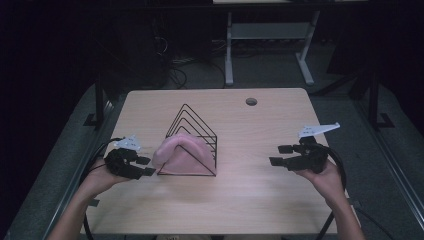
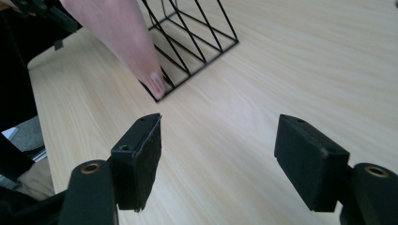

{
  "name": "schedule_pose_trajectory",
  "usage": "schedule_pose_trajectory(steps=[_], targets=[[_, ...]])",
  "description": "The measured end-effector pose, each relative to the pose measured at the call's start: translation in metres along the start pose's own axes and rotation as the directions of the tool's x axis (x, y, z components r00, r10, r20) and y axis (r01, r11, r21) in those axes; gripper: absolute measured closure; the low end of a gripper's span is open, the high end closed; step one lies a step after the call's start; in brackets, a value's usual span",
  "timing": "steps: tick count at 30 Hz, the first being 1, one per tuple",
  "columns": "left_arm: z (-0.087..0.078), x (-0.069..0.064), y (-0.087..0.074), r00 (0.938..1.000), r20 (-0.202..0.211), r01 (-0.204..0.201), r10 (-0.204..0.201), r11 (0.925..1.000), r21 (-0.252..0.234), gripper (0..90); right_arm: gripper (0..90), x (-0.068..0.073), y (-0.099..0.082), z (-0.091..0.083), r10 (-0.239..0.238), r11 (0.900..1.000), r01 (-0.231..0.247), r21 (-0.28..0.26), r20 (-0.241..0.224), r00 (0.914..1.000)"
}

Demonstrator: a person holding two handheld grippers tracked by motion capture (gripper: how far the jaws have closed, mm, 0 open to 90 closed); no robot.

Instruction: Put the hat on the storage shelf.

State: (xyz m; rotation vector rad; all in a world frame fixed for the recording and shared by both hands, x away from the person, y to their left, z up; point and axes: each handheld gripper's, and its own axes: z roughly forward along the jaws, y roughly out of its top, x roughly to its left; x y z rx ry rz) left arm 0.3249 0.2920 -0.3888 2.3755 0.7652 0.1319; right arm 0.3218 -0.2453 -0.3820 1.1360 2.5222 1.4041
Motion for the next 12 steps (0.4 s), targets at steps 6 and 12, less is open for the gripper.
schedule_pose_trajectory(steps=[6, 12], targets=[[0.003, 0.001, -0.005, 0.9998, 0.002, 0.02, -0.02, 0.9996, -0.019, 47.2, 30.4, -0.004, -0.027, -0.012, 0.031, 0.9994, -0.031, 0.015, 0.038, 0.9988], [0.001, -0.003, -0.01, 0.9988, -0.004, 0.048, -0.048, 0.9948, -0.09, 38.1, 29.2, 0.004, -0.056, -0.02, 0.018, 0.9998, -0.017, -0.012, 0.076, 0.9969]])
